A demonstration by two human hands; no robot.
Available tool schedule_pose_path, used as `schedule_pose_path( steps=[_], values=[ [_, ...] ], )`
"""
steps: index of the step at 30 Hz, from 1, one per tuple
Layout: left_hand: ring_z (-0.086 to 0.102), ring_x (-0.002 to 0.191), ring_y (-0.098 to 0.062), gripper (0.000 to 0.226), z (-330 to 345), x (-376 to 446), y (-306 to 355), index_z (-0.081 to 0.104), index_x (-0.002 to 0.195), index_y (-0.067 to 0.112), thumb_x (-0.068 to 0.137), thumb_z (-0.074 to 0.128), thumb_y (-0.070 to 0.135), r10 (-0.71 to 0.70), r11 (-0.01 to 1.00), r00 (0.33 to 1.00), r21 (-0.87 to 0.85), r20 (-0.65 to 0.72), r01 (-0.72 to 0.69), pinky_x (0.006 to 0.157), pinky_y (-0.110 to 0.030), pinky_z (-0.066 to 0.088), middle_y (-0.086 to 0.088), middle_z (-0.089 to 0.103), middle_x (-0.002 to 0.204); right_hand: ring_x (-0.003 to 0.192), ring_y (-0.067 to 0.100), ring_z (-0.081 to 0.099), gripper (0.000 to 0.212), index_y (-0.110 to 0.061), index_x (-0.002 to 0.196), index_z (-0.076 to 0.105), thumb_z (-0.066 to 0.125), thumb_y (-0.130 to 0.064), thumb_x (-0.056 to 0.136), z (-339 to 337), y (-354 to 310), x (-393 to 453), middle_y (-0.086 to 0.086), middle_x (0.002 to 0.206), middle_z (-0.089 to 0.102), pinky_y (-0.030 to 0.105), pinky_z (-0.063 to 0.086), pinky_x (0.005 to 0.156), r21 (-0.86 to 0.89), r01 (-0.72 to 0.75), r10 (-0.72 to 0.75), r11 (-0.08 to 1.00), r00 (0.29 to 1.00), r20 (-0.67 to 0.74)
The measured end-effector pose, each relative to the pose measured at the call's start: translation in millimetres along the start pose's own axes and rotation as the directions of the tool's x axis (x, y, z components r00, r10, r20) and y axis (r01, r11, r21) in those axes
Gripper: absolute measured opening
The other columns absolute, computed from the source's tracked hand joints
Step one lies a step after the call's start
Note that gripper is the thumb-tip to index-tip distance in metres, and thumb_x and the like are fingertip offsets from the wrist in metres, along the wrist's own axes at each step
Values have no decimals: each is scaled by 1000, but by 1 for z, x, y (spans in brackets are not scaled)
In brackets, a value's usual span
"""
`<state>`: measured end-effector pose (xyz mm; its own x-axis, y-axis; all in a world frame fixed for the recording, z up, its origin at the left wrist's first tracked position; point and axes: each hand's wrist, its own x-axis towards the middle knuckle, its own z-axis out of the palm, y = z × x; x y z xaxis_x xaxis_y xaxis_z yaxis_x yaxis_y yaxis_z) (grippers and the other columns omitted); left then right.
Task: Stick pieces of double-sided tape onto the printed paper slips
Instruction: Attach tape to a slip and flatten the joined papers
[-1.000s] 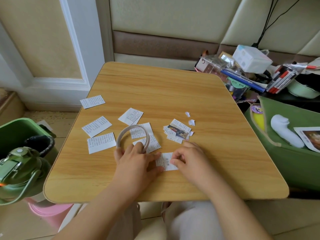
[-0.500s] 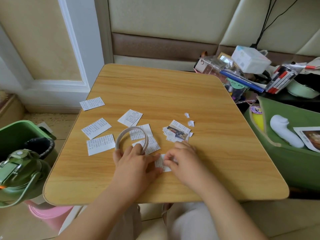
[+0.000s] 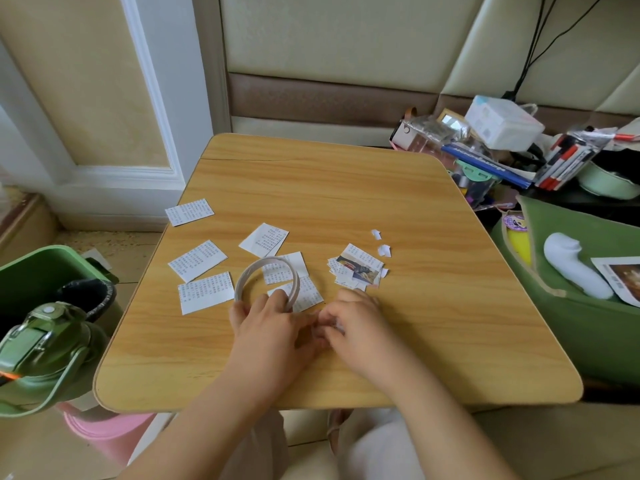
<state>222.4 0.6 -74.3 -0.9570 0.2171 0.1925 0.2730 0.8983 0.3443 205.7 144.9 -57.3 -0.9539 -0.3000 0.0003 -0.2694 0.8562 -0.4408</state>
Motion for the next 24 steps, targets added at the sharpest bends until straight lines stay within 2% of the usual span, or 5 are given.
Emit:
schedule_pose_path(
  steps=[6, 11, 17, 20, 24],
  values=[
    [38, 108, -15, 47, -8, 3, 3, 52, 124, 52, 81, 48, 68, -85, 994, 992, 71, 88, 79, 91, -37, 18, 9, 32, 92, 97, 3, 36, 12, -27, 75, 64, 69, -22, 85, -15, 31, -16, -16, 72, 36, 30, 32, 96, 73, -132, 138, 989, 987, -78],
    [36, 111, -15, 43, -18, 12, -5, 55, 122, 47, 82, 53, 61, -142, 987, 984, 85, 112, 133, 96, -39, 19, 9, 33, 94, 69, 9, 42, 19, -23, 67, 66, 75, -10, 78, -20, 49, -33, -11, 69, 39, 19, 34, 67, 201, -230, 274, 952, 935, -226],
    [38, 117, -16, 43, -26, 33, -9, 54, 123, 44, 81, 62, 50, -173, 982, 977, 102, 125, 160, 95, -37, 19, 9, 34, 98, 69, -2, 49, 31, -28, 64, 66, 74, -2, 76, -18, 45, -46, -6, 70, 48, 8, 37, 64, 427, -172, 322, 888, 895, -308],
    [40, 117, -15, 43, -26, 36, -6, 49, 121, 40, 80, 63, 46, -161, 984, 979, 99, 129, 148, 95, -36, 18, 9, 44, 107, 78, -3, 53, 18, -22, 81, 73, 73, -5, 79, -22, 40, -45, -10, 74, 55, 6, 39, 68, 393, -131, 265, 910, 913, -309],
    [44, 113, -14, 41, -30, 32, -4, 44, 118, 35, 82, 62, 38, -135, 991, 987, 34, 87, 132, 93, -35, 18, 11, 46, 105, 99, -2, 55, 37, -24, 123, 63, 60, -9, 90, -15, 25, -40, -24, 102, 59, 11, 39, 91, 286, -46, 106, 957, 974, -198]
  ],
)
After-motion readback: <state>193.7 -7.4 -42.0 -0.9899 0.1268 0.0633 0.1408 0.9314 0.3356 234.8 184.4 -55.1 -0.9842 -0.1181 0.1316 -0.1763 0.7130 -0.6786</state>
